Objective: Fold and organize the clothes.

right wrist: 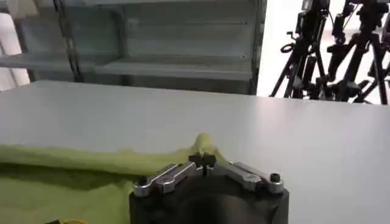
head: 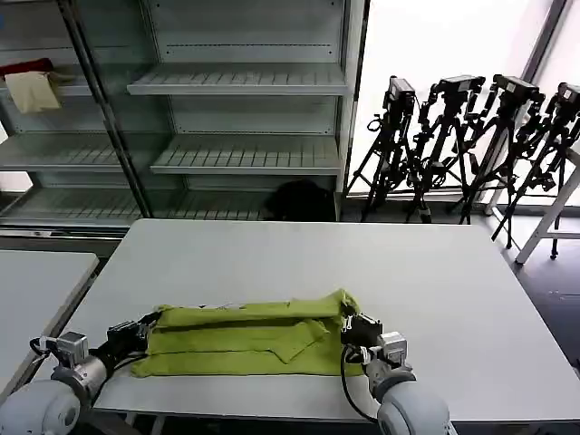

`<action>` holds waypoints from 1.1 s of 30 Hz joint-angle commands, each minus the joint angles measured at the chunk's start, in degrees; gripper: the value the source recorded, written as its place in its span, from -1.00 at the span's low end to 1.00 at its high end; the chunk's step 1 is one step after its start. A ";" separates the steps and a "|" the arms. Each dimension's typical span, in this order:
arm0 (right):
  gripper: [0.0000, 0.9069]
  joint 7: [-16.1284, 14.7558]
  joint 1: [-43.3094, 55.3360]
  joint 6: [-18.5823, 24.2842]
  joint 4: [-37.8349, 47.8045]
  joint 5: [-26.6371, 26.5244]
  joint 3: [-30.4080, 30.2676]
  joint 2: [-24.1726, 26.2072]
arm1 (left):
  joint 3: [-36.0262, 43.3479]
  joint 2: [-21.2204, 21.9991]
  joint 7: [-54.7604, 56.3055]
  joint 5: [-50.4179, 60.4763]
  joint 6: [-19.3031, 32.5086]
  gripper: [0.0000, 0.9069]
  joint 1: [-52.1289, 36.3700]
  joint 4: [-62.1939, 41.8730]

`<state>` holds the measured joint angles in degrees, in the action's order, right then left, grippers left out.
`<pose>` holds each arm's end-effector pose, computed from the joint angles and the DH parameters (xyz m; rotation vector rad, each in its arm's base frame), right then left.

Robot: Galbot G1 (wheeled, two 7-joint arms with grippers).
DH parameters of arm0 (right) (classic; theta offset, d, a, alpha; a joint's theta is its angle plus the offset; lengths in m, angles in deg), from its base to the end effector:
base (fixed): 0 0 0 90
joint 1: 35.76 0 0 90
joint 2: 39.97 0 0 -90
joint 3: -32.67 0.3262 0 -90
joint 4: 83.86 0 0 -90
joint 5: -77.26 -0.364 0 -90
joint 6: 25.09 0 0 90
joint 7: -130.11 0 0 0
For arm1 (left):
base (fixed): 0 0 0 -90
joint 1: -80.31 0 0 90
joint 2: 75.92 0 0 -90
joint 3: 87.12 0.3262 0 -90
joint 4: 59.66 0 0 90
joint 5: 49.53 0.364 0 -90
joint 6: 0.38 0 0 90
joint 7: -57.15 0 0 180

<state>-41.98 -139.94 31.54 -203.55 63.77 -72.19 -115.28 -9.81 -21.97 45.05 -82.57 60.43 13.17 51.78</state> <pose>0.2567 0.0414 -0.2316 0.3304 -2.7431 0.0584 0.2609 0.1738 -0.2319 -0.3149 -2.6384 -0.0598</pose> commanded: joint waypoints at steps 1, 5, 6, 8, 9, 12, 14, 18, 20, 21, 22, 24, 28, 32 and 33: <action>-1.00 -0.92 -4.11 0.03 -1.37 3.91 0.53 -0.46 | -1.46 0.52 -1.57 4.94 1.30 -0.98 4.08 1.45; -1.00 -0.72 -4.36 0.05 -1.32 5.18 0.18 -0.79 | -0.73 0.80 -1.53 6.08 1.12 -0.98 3.75 2.12; -1.00 -0.69 -4.49 0.04 -1.43 5.36 0.17 -0.79 | -0.56 0.81 -1.45 6.24 1.09 -0.98 3.66 2.19; -1.00 -0.65 -4.64 0.04 -1.63 5.81 0.18 -0.78 | -0.13 0.96 -1.23 7.53 0.92 -0.98 3.28 2.46; 1.00 -0.24 -4.78 -0.01 -1.87 5.88 0.14 -0.78 | 0.04 0.98 -0.98 7.80 0.77 -0.96 3.14 2.53; 1.00 -0.55 -5.15 0.03 -1.95 7.88 0.06 -0.89 | 0.55 1.16 -0.28 8.43 0.16 -0.49 2.61 2.73; 1.00 -0.88 -5.41 0.05 -1.71 10.74 -0.01 -1.27 | 0.77 1.30 -0.13 8.94 -0.14 -0.44 2.49 3.02; 1.00 -1.13 -5.60 0.07 -1.43 15.27 -0.02 -2.00 | 0.97 1.51 0.17 9.78 -0.22 1.00 2.66 3.68; 1.00 -1.41 -5.72 0.12 -1.32 18.47 -0.18 -2.15 | 0.84 1.80 0.33 10.06 -0.12 1.00 2.82 4.35; 1.00 -1.52 -5.78 0.13 -1.33 19.41 -0.17 -2.22 | 0.77 1.90 0.50 9.94 -0.13 1.00 2.86 4.65; 1.00 -1.47 -5.88 0.12 -1.48 19.46 -0.17 -2.23 | 0.69 2.08 0.75 9.88 -0.13 1.00 2.91 4.84; 1.00 -1.38 -6.01 0.13 -1.76 19.47 -0.13 -2.23 | 0.39 2.40 1.88 9.01 -0.13 1.00 2.89 6.26; 1.00 -0.82 -6.36 0.19 -2.64 19.16 0.27 -2.42 | -0.49 3.41 5.67 6.20 0.54 1.00 2.51 11.20; 1.00 -0.37 -6.42 1.27 -5.87 14.07 2.61 -3.94 | -1.09 7.04 11.16 7.48 1.93 1.00 3.57 13.59; 1.00 -0.37 -6.42 1.27 -5.87 14.07 2.61 -3.94 | -1.09 7.83 12.19 8.33 2.72 1.00 3.76 13.54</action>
<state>-42.78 -146.18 31.91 -206.53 78.88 -71.34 -118.06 -10.42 -18.53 48.55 -75.16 60.87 15.68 59.54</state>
